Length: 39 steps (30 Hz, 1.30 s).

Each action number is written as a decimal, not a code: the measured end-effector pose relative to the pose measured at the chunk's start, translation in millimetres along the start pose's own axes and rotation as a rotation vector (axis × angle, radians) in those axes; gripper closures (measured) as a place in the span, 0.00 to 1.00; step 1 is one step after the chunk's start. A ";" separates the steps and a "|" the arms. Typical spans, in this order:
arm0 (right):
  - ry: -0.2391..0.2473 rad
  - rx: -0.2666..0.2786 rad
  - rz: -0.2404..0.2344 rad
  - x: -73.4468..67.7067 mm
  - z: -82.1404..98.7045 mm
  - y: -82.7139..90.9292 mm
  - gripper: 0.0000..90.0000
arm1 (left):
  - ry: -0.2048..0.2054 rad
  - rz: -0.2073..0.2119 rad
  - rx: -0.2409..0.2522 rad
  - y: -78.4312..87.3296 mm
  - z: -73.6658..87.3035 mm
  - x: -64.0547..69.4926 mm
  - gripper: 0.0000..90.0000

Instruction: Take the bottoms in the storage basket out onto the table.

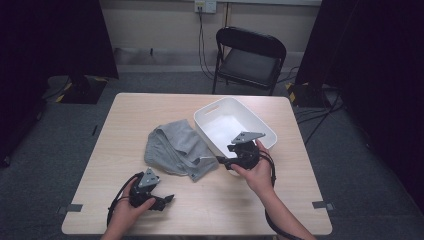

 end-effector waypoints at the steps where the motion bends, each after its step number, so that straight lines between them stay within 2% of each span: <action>1: 0.005 -0.005 -0.001 -0.4 1.6 -0.5 0.47 | 0.000 0.000 0.000 0.0 0.1 0.1 0.12; 5: 0.011 -0.012 0.005 0.2 6.1 -2.3 0.54 | 0.005 0.000 0.001 -0.1 0.2 0.6 0.12; 7: 0.030 -0.005 0.012 0.4 7.0 -2.5 0.60 | 0.001 -0.002 0.000 0.2 0.3 0.3 0.12; 17: 0.028 -0.031 0.023 0.4 13.8 -3.6 0.74 | 0.002 -0.003 0.000 0.2 0.4 0.4 0.12; 22: 0.021 -0.055 0.021 0.9 18.9 -4.2 0.77 | 0.002 -0.003 -0.001 0.2 0.5 0.4 0.12; 25: 0.028 -0.049 0.019 0.5 20.3 -4.2 0.81 | 0.002 -0.003 -0.001 0.2 0.5 0.4 0.12; 27: 0.015 -0.055 0.019 1.1 22.3 -4.2 0.83 | 0.002 -0.003 0.000 0.3 0.4 0.4 0.12; 31: 0.033 -0.058 0.016 1.5 25.2 -4.5 0.89 | 0.002 -0.003 -0.001 0.3 0.5 0.4 0.12; 39: 0.010 -0.051 0.018 2.3 26.2 -4.3 0.90 | 0.002 -0.005 0.001 0.3 0.4 0.3 0.12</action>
Point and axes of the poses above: each handheld gripper's, and its own axes: y roughly backward along the jaws, z roughly out of its underside, x roughly to its right, the point moved 9 cm from there along -y, roughly forward along the jaws, and after that the axes turned 10 degrees about z, right-handed, at the moved point
